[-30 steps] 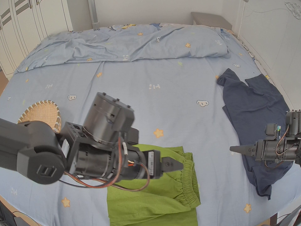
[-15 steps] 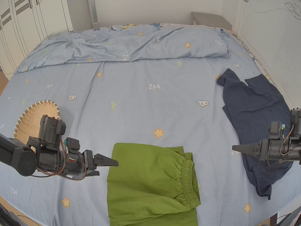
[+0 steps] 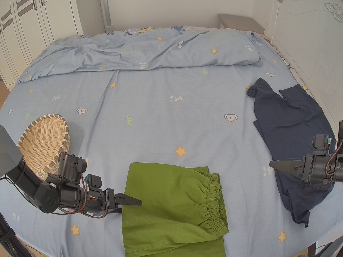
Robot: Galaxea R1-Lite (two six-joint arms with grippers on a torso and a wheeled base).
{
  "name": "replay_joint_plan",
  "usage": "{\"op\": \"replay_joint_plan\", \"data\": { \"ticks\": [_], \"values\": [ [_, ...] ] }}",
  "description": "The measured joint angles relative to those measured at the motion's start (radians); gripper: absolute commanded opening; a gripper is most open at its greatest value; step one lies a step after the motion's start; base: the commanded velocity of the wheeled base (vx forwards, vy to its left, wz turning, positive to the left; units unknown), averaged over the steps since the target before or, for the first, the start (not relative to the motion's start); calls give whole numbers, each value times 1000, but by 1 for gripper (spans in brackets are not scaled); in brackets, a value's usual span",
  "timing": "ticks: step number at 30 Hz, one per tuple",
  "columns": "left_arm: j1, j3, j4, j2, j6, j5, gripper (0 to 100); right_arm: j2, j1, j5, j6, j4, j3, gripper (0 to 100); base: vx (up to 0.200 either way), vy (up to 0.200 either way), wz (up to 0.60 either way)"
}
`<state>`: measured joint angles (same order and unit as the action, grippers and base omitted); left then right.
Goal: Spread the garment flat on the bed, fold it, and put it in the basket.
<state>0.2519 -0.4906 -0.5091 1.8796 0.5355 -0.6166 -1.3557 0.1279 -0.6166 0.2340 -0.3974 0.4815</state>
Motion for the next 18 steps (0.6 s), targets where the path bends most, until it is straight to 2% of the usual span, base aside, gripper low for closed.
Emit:
{"op": "replay_joint_plan", "data": {
  "ticks": [3, 11, 18],
  "values": [
    [29, 17, -43, 21, 4, -35, 100, 4, -2, 0, 0, -1, 0, 100, 0, 0, 0],
    [99, 66, -189, 72, 21, -44, 100, 8, 0, 0, -1, -6, -1, 100, 0, 0, 0],
    [136, 96, -390, 96, 150, -46, 100, 8, 3, -1, -2, -8, -3, 100, 0, 0, 0]
  ]
}}
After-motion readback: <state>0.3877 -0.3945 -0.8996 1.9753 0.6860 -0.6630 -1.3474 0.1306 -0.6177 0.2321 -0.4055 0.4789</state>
